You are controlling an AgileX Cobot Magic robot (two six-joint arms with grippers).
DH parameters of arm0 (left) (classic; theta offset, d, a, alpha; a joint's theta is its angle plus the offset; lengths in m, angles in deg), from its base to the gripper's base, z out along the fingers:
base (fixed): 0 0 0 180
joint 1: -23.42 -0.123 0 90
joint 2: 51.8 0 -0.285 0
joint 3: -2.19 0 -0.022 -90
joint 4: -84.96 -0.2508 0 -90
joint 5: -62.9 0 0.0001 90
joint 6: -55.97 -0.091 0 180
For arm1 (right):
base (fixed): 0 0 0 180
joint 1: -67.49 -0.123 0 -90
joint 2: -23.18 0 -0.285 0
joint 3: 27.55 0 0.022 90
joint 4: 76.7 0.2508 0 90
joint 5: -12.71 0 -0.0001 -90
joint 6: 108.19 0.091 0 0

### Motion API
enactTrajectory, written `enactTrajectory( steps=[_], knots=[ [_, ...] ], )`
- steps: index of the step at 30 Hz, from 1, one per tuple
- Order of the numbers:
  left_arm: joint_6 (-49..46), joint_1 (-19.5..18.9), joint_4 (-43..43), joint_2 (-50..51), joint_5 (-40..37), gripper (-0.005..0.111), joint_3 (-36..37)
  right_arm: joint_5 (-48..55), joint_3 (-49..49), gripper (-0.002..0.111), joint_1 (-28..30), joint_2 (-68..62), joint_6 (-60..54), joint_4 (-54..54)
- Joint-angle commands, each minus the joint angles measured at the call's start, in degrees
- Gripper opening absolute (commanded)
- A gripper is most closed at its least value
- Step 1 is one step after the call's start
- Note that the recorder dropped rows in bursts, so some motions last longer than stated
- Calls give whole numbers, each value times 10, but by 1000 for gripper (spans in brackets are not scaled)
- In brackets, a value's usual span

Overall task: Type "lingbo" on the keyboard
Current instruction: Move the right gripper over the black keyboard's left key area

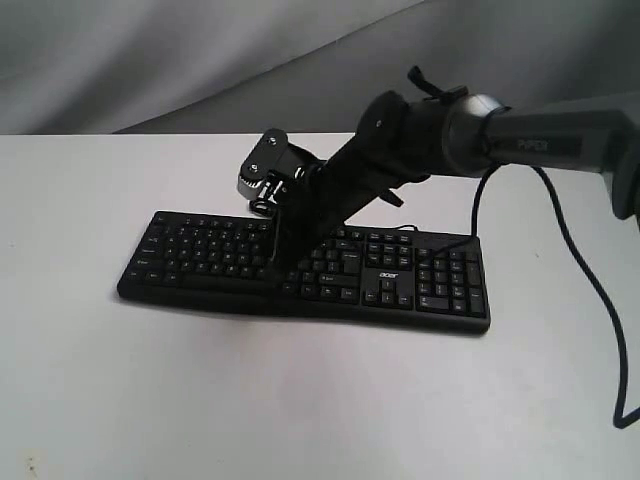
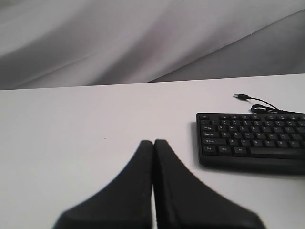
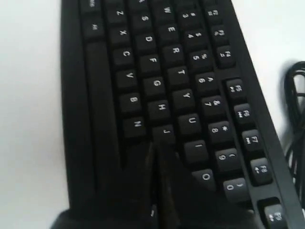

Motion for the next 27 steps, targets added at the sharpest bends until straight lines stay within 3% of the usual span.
enactTrajectory(
  steps=[1,27],
  knots=[
    [1,-1,2,-2,4,1,3,-22,3,0,1,0,35,-44],
    [1,-1,2,-2,4,1,3,-31,3,0,10,-29,37,-53]
  ],
)
